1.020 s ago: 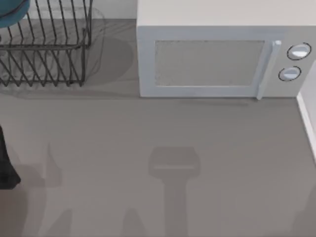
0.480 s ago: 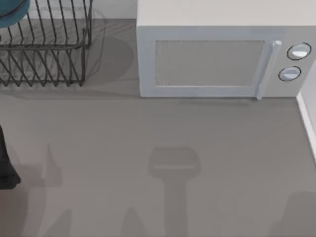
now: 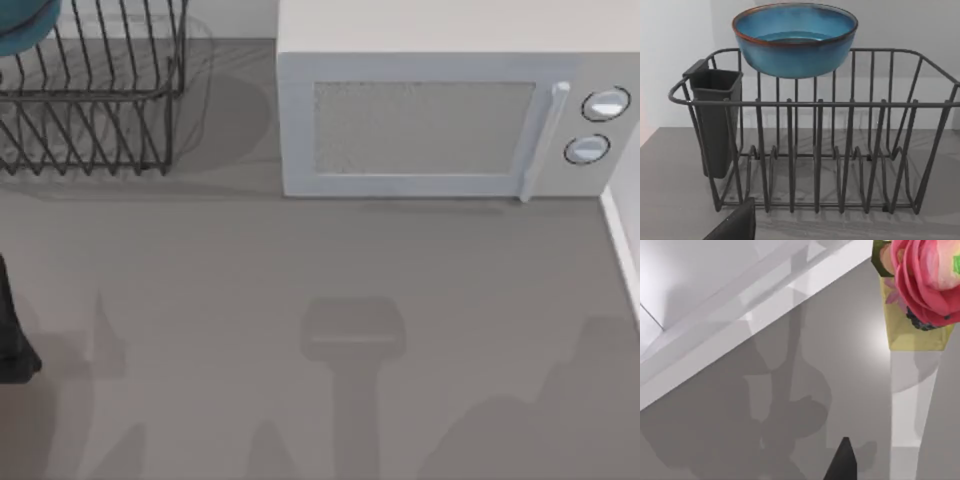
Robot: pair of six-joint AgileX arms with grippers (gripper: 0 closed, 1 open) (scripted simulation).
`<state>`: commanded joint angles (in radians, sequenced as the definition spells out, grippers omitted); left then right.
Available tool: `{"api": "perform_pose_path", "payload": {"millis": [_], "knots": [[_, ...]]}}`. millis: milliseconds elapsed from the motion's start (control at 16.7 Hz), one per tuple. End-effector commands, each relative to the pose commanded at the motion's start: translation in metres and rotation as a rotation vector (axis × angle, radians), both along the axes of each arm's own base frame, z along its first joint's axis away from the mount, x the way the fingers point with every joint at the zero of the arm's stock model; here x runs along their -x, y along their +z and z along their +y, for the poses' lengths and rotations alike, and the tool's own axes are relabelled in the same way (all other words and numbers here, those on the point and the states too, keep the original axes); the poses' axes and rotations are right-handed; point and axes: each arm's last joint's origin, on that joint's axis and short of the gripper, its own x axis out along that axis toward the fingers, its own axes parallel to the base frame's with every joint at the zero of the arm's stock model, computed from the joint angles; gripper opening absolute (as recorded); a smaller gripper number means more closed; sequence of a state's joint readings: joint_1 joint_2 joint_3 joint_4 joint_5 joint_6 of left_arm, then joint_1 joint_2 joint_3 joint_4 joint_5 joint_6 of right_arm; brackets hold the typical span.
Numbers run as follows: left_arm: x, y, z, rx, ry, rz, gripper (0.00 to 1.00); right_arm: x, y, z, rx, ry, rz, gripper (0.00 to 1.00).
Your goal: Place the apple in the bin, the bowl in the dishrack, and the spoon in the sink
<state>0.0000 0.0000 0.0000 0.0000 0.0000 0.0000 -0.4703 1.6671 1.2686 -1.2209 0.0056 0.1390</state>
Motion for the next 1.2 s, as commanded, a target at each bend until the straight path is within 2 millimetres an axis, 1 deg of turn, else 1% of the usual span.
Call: {"api": "perform_pose_path", "payload": {"millis": [120,240,360,480,660,780,900,1020,1200], "knots": [[0.000,0.000,0.000,0.000,0.000,0.000,1.00,-0.032,0.005,-0.007,-0.006,-0.005,0.019,0.00],[0.000,0.000,0.000,0.000,0.000,0.000,1.00,-0.069,0.010,-0.012,-0.005,-0.007,0.024,0.00],[0.000,0.000,0.000,0.000,0.000,0.000,1.00,-0.106,0.015,-0.013,0.002,-0.006,0.013,0.00],[0.000,0.000,0.000,0.000,0.000,0.000,1.00,-0.139,0.016,-0.009,0.008,-0.004,0.002,0.00],[0.000,0.000,0.000,0.000,0.000,0.000,1.00,-0.180,0.006,0.005,0.014,0.004,-0.008,0.00],[0.000,0.000,0.000,0.000,0.000,0.000,1.00,-0.201,0.003,0.018,0.022,0.010,-0.034,0.00],[0.000,0.000,0.000,0.000,0.000,0.000,1.00,-0.216,-0.003,0.031,0.027,0.016,-0.055,0.00],[0.000,0.000,0.000,0.000,0.000,0.000,1.00,-0.225,-0.011,0.044,0.030,0.021,-0.066,0.00],[0.000,0.000,0.000,0.000,0.000,0.000,1.00,-0.233,-0.019,0.056,0.032,0.027,-0.073,0.00]]}}
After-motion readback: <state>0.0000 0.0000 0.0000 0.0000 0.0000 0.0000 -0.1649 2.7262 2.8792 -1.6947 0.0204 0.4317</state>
